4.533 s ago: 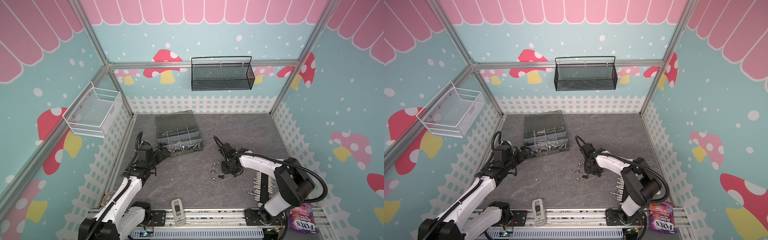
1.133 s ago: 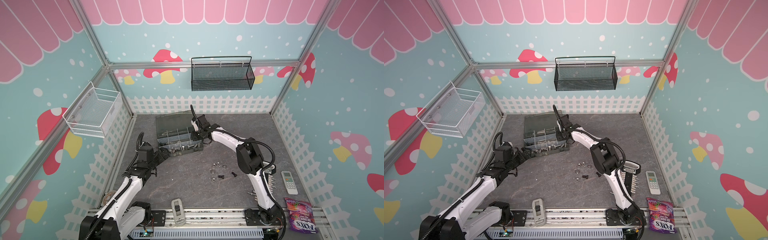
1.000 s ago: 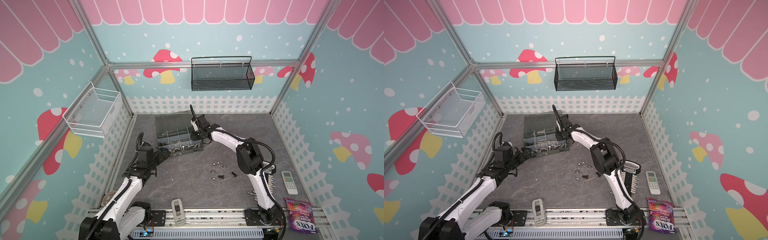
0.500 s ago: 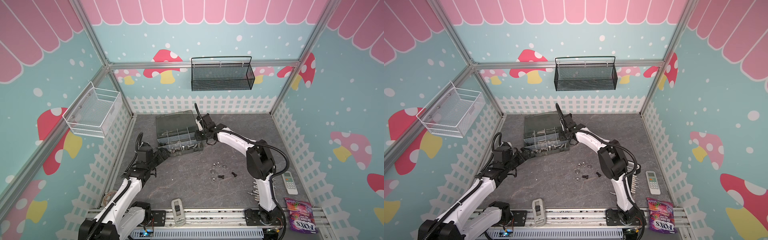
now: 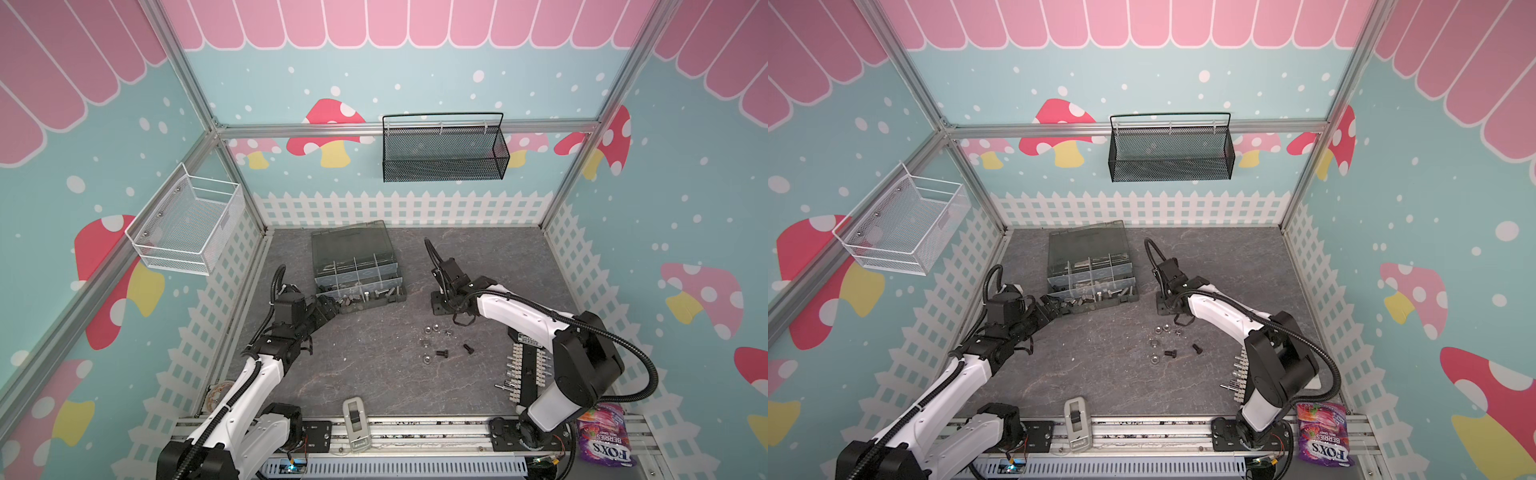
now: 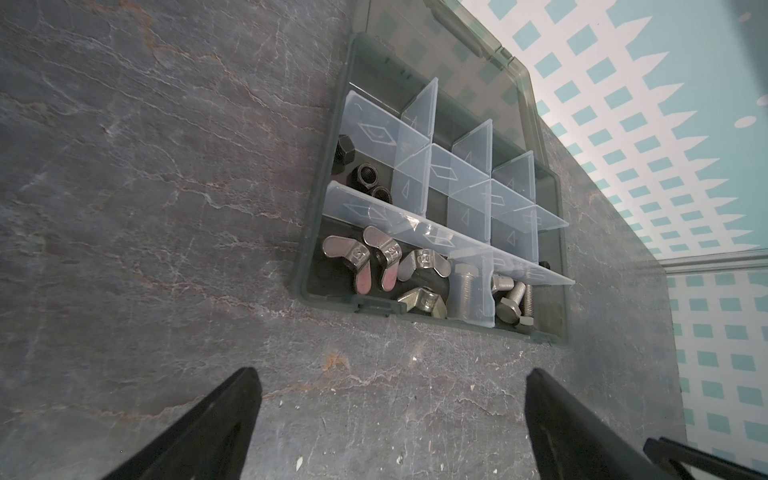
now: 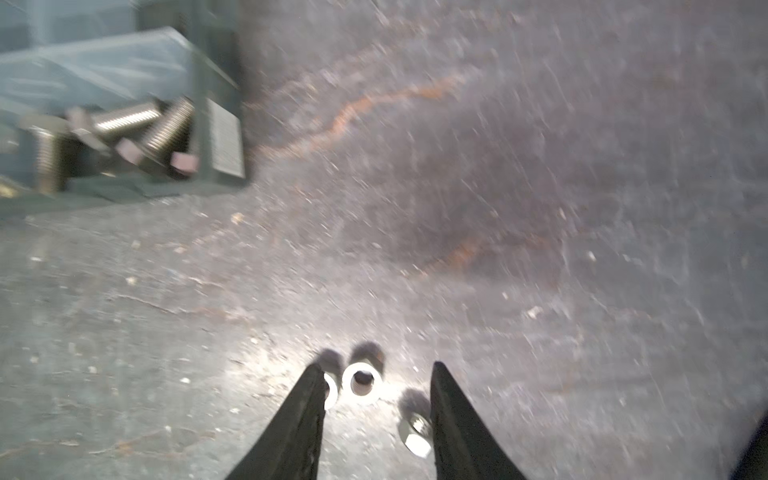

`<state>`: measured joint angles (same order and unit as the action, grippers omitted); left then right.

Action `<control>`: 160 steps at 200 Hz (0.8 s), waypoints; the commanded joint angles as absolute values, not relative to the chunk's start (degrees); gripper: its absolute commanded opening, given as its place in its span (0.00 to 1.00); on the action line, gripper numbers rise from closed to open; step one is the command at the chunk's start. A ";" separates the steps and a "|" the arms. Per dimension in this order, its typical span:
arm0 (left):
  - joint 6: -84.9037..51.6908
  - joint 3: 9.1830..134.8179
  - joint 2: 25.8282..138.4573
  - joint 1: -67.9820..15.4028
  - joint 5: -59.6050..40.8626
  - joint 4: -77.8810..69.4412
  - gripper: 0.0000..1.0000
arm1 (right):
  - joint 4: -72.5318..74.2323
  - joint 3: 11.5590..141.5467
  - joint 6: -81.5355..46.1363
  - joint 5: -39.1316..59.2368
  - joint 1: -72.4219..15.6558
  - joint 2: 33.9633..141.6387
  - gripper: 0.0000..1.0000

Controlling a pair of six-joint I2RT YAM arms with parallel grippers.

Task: Sort the screws and nuts into containers
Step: 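Move the right gripper back to the pile and open over a black bolt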

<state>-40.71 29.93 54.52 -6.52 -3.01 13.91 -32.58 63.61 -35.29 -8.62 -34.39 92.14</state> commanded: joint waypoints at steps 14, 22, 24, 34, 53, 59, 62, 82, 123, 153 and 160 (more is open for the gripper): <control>-41.35 30.52 55.05 -6.24 -3.22 12.93 1.00 | -39.47 57.36 -38.83 -10.76 -32.77 86.86 0.46; -41.40 30.57 55.34 -6.24 -3.50 12.76 1.00 | -39.76 55.94 -38.91 -10.27 -32.29 86.21 0.46; -41.40 30.54 55.41 -6.24 -3.56 12.79 1.00 | -39.89 55.67 -38.97 -10.10 -32.15 86.11 0.46; -41.34 30.58 55.58 -6.24 -3.67 12.74 1.00 | -40.24 54.11 -39.01 -9.46 -31.59 85.45 0.46; -41.22 30.53 55.54 -6.24 -3.85 12.75 1.00 | -40.75 52.06 -39.40 -8.42 -31.06 84.34 0.46; -41.22 30.50 55.44 -6.23 -3.77 12.83 1.00 | -40.91 51.63 -39.53 -8.04 -31.03 84.05 0.46; -41.23 30.42 55.35 -6.24 -3.72 12.83 1.00 | -40.89 51.40 -39.63 -7.98 -31.03 83.84 0.46; -41.31 30.31 55.24 -6.24 -3.53 12.80 1.00 | -41.28 49.58 -39.96 -7.30 -30.99 82.79 0.46; -41.37 30.26 55.97 -6.24 -3.74 12.34 1.00 | -41.83 47.17 -40.08 -6.70 -30.60 82.69 0.47; -41.41 30.31 56.27 -6.20 -3.95 12.13 1.00 | -41.72 46.66 -39.82 -6.51 -30.63 83.77 0.47; -41.47 30.16 56.27 -6.24 -3.95 12.09 1.00 | -41.66 46.51 -39.79 -6.50 -30.64 83.98 0.47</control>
<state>-40.75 29.93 56.10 -6.50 -3.53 13.02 -40.58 47.11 -38.89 -6.72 -31.00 83.48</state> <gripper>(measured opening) 0.991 0.469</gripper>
